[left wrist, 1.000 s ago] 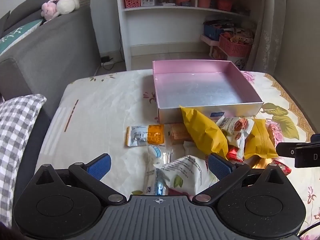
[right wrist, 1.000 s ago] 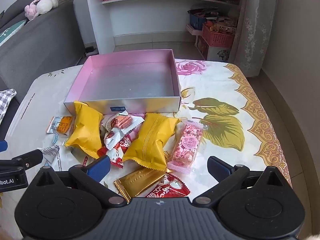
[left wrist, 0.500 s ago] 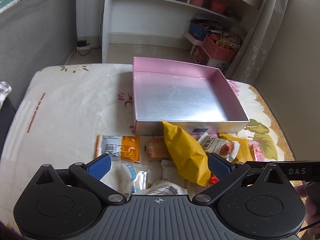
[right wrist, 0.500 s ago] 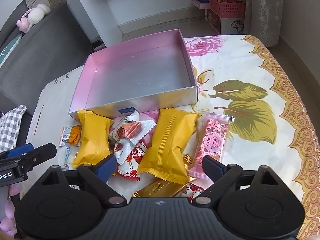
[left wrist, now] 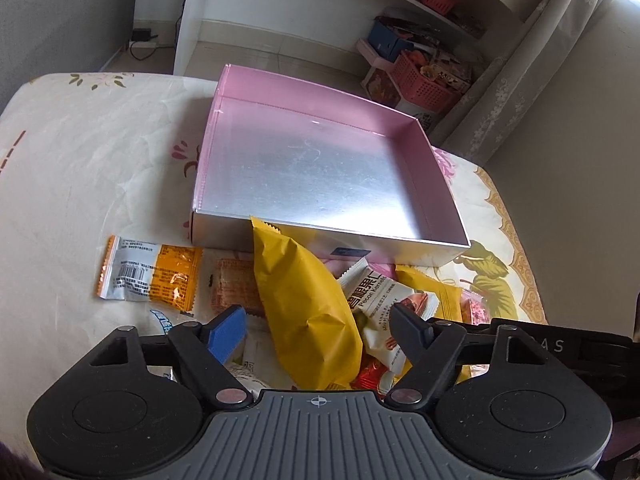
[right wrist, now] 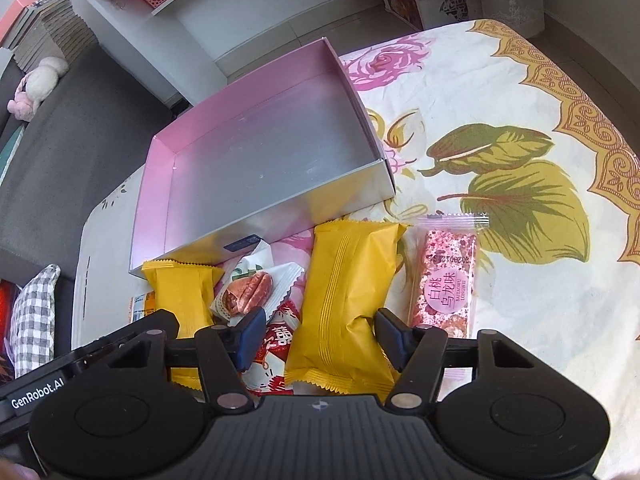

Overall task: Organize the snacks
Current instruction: 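Grasp a yellow pastry pack with each gripper in front of the box, then lift both yellow pastry packs into the box and open both grippers, then withdraw both grippers from the box toward the remaining snacks, then grasp the yellow chip bag with the right gripper while the left grasps a silver candy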

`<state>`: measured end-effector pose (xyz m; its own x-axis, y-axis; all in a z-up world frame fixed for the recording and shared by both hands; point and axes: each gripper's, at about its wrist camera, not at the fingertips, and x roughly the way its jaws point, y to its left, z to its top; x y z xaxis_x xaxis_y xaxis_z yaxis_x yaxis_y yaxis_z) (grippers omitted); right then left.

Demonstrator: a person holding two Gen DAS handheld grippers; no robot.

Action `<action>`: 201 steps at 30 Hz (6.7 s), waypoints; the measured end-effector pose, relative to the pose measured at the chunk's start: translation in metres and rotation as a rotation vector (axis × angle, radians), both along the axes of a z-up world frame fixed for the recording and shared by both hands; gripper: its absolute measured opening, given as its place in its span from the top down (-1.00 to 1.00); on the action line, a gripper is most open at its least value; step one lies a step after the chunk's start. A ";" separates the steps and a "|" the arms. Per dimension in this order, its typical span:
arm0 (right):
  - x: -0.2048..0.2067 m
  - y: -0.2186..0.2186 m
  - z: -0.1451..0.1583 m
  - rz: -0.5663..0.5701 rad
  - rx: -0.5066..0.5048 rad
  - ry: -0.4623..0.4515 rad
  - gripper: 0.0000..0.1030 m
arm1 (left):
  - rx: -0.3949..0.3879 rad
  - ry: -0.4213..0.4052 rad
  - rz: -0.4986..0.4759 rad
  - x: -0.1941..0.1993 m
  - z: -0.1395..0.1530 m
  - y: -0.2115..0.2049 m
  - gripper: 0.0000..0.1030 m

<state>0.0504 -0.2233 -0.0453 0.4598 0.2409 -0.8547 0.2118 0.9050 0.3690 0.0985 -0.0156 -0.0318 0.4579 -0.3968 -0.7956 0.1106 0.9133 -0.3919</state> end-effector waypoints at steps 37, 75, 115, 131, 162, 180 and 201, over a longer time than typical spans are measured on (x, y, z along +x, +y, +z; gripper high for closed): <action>0.007 -0.004 -0.018 -0.009 0.002 0.056 0.32 | -0.017 0.057 0.095 -0.002 -0.016 0.014 0.24; 0.068 -0.014 0.034 -0.069 0.073 -0.287 0.57 | 0.063 -0.207 0.146 0.060 0.026 0.016 0.25; 0.022 -0.014 0.059 -0.068 -0.032 -0.242 -0.62 | 0.154 -0.236 -0.044 -0.007 0.049 0.012 -0.90; -0.027 0.007 0.050 0.021 -0.128 -0.178 -0.78 | 0.193 -0.213 -0.078 -0.067 0.041 0.027 -0.95; -0.082 0.045 -0.007 0.247 0.062 0.142 -0.77 | 0.238 -0.058 -0.472 -0.145 -0.013 0.017 -0.95; -0.086 0.081 -0.017 0.388 -0.025 0.168 0.12 | 0.267 -0.035 -0.576 -0.164 -0.025 -0.010 -0.93; -0.081 0.064 -0.017 0.393 -0.193 0.141 -0.17 | 0.371 -0.067 -0.513 -0.162 -0.030 -0.017 0.11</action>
<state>-0.0310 -0.1598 -0.0621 0.2415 0.2040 -0.9487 -0.1253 0.9760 0.1780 -0.0633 -0.0330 -0.0622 0.3362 -0.2828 -0.8983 0.5838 0.8110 -0.0368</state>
